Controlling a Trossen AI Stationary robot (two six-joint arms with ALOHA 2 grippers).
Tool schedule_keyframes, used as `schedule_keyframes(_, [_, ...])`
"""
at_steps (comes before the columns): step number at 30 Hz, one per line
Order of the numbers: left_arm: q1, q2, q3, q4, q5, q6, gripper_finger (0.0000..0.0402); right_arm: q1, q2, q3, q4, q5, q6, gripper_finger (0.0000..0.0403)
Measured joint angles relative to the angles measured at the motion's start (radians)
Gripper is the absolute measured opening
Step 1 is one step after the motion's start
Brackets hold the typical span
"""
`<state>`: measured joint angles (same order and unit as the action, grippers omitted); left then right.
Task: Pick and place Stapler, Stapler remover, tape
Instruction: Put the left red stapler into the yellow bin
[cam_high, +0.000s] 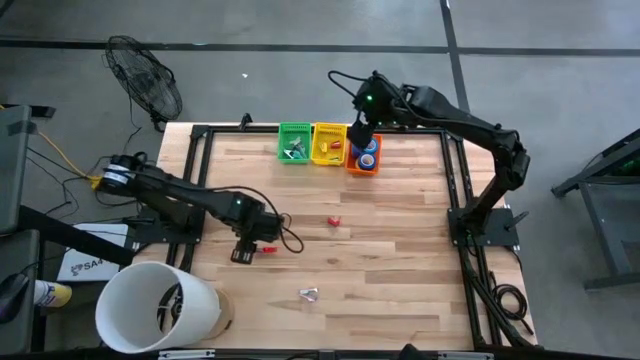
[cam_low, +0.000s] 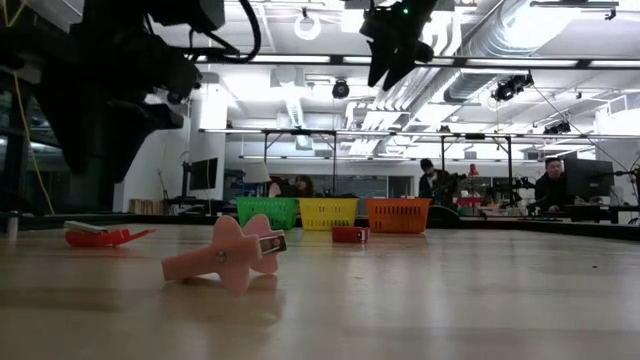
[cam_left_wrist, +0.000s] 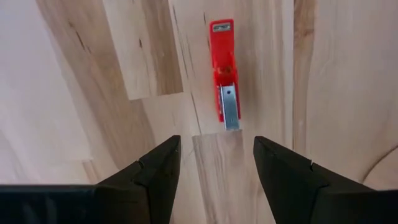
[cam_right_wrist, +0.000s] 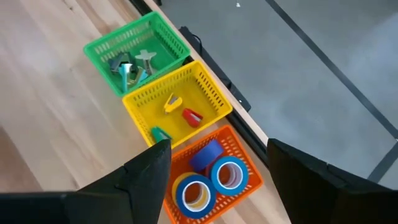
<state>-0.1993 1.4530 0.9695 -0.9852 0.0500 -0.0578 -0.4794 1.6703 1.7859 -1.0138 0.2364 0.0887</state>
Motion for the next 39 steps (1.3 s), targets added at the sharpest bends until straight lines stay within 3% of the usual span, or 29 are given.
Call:
schedule_keyframes(10, [0.002, 0.104, 0.000, 0.017, 0.014, 0.000, 0.0199, 0.023, 0.000, 0.000, 0.000, 0.005, 0.000, 0.0254])
schedule_keyframes(23, [-0.024, 0.147, 0.000, 0.052, 0.039, -0.039, 0.0199, 0.031, 0.000, 0.000, 0.000, 0.004, 0.020, 0.0254])
schedule_keyframes(39, [-0.102, 0.147, 0.000, 0.071, -0.084, -0.139, 0.0199, 0.042, 0.001, 0.000, 0.001, 0.004, 0.027, 0.0254])
